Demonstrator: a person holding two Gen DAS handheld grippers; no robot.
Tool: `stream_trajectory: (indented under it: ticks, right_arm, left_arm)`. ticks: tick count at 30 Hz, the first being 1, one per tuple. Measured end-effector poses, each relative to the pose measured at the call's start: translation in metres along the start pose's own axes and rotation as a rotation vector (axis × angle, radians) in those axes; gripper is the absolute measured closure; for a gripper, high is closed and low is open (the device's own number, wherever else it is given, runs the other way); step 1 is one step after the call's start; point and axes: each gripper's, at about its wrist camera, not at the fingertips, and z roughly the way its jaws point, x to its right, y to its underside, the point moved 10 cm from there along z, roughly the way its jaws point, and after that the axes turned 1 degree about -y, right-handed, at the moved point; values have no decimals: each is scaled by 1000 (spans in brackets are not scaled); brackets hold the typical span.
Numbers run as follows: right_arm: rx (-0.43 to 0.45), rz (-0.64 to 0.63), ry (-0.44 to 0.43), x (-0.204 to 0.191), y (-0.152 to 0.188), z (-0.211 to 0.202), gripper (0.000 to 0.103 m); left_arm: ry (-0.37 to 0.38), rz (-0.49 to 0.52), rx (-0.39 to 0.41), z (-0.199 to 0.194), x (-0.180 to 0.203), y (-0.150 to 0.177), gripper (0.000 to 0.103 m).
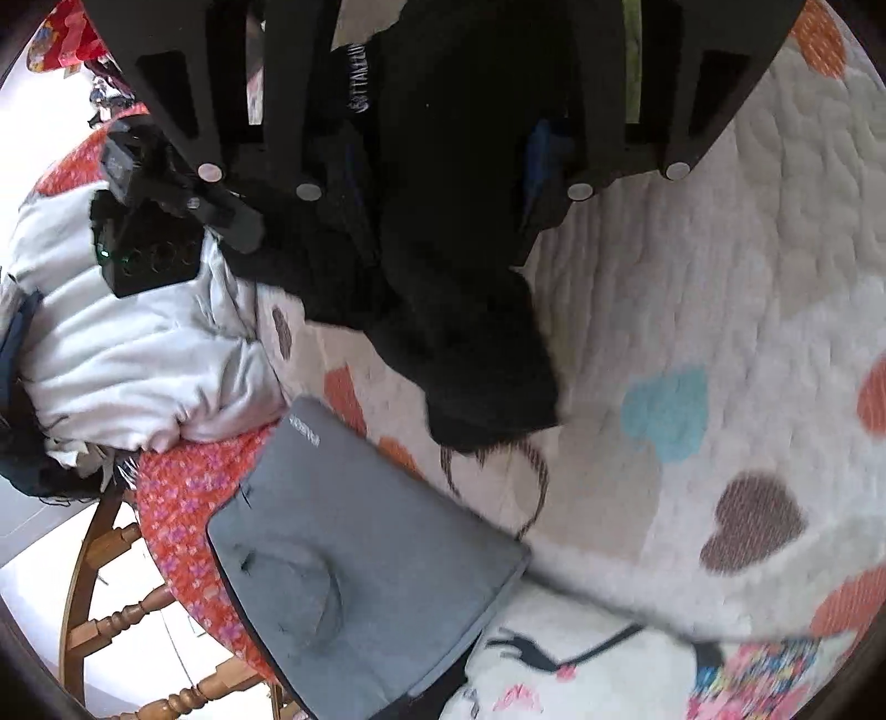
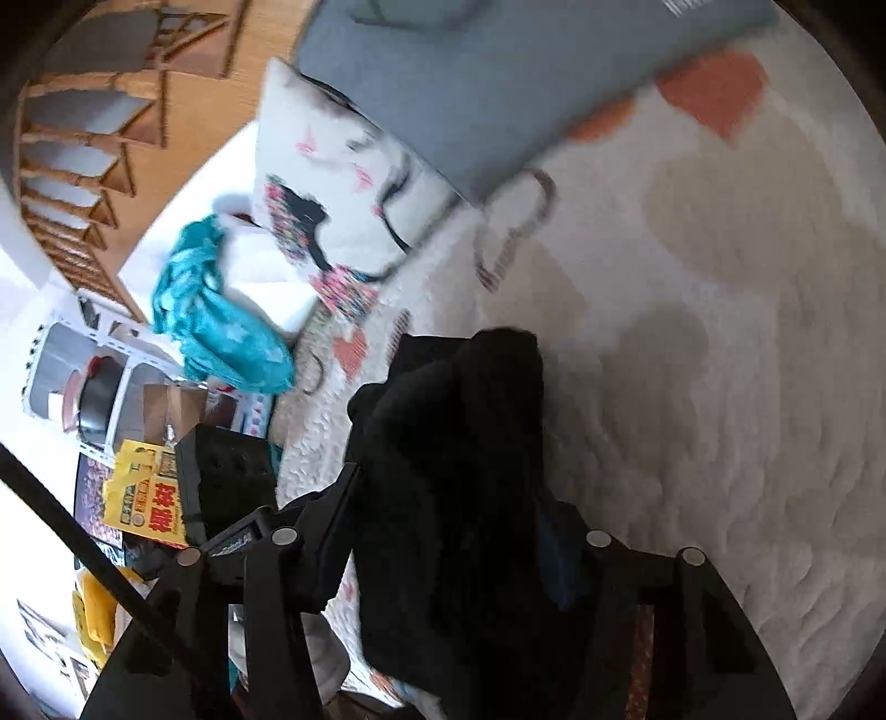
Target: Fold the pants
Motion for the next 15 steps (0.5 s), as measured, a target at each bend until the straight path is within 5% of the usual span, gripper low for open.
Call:
stream_trajectory:
  ticks: [2,5,7,11,13,15]
  right_arm:
    - [24,-10,31,2,-15,-4,42]
    - [35,2,189,33,-28,-2,41]
    - [27,-38,390,62,-27,-6,41]
    - [113,-48,471,60,-26,-35,36]
    - [165,-86,409,35,-29,-47,33]
    - [181,-96,243,-2,-28,-48,10]
  left_arm:
    - [-58,-14,5,9,-8,-12,60]
    - [-192,-39,-19,28,-39,-13,59]
    - [-190,-64,-29,30,-50,-6,55]
    - [-152,-89,3,7,-51,-2,55]
    - [-179,-53,42,-11,-47,-2,55]
    - [-221,-7,86,-33,-41,2,54]
